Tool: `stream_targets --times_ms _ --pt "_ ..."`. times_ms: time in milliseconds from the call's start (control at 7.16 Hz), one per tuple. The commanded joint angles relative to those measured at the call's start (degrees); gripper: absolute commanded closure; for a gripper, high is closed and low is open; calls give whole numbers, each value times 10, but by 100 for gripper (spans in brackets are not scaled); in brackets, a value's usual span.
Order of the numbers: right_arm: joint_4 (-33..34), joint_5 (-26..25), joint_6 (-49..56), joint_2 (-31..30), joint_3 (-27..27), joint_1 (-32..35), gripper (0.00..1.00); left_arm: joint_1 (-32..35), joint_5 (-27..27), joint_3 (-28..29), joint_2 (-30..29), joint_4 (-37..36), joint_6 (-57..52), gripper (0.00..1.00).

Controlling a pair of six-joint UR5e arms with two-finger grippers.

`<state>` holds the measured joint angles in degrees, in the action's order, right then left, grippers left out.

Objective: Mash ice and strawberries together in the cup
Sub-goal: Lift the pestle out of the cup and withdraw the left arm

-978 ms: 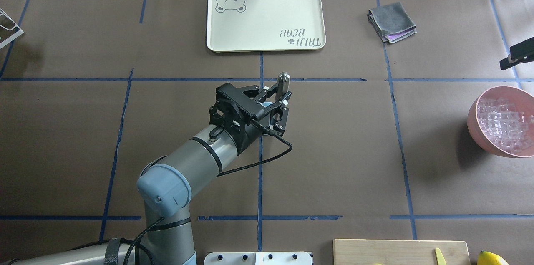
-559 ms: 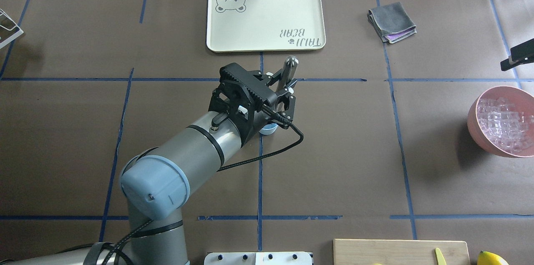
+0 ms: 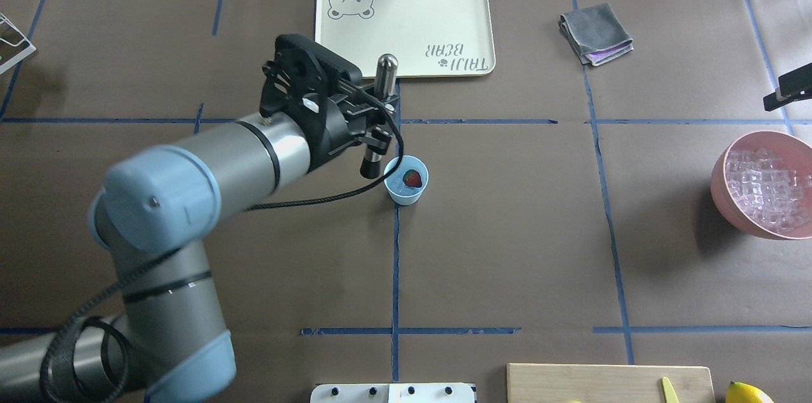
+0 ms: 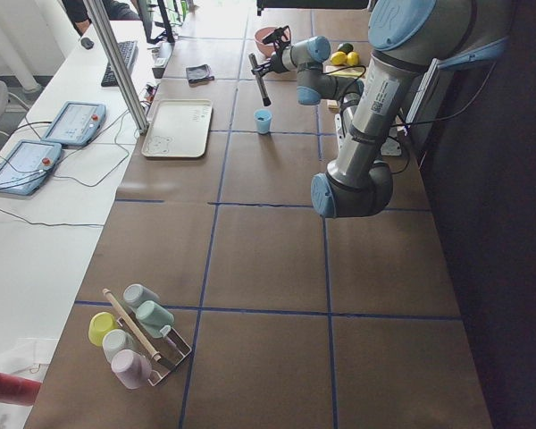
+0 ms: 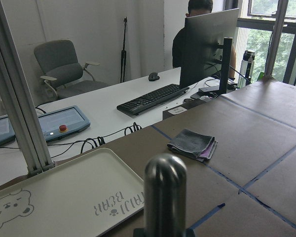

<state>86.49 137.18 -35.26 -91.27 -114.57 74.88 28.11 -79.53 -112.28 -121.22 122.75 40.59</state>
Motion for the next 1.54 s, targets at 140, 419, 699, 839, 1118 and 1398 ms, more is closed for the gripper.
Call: stream_targets --times_ms 140,419,699,839,1118,1398 --pt "2 -1 0 -1 1 1 0 182 -270 -2 115 -95 20 100" --pt "-2 0 0 -7 -1 1 0 255 -370 0 152 -242 13 100" --pt "-4 0 0 -13 0 0 0 308 -412 8 255 -263 -34 100" --pt "-3 0 0 -15 -2 0 0 319 -411 24 305 -263 -89 100" --pt "-4 0 -2 -16 0 0 0 334 -411 146 314 -273 -166 100" --pt "-4 0 -4 -16 0 0 0 336 -411 224 293 -276 -180 100"
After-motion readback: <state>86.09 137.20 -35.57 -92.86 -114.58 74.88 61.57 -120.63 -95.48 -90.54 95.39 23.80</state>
